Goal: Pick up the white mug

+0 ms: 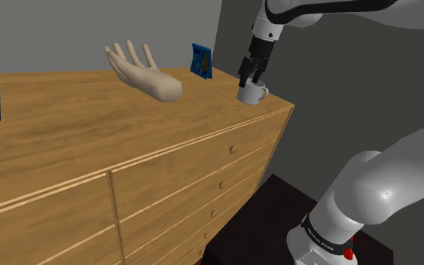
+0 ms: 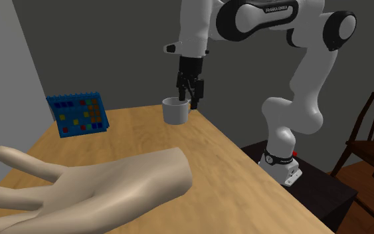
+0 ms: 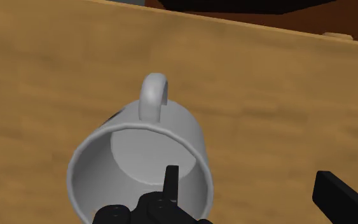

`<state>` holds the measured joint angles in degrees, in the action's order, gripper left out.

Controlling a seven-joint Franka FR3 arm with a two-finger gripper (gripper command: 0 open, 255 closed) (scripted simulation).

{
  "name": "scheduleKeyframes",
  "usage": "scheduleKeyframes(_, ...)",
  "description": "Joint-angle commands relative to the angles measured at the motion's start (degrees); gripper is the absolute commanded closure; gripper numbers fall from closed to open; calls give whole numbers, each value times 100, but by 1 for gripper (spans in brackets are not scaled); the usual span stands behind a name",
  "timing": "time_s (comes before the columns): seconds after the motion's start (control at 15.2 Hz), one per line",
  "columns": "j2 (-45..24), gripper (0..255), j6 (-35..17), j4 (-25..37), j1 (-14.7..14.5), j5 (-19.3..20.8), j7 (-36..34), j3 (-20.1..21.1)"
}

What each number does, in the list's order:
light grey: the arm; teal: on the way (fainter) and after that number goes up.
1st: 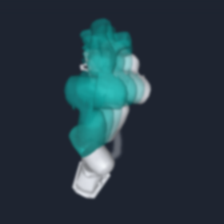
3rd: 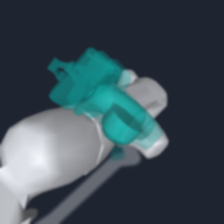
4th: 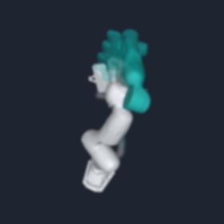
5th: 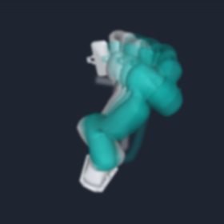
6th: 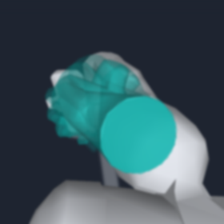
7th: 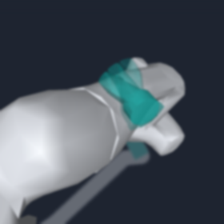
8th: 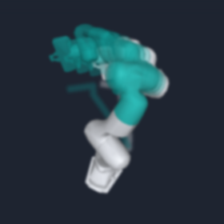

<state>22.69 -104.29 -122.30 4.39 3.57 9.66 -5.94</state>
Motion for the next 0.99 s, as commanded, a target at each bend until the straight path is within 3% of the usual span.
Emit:
scheduleKeyframes(0.0,-365,0,-83,309,51,83,184,-110)
scheduleKeyframes(0.66,-451,0,-683,-200,67,111,188,-142)
scheduleKeyframes(0.73,-443,255,-685,-211,65,111,181,-138)
scheduleKeyframes(0.92,-443,255,-686,-213,64,111,177,-135)
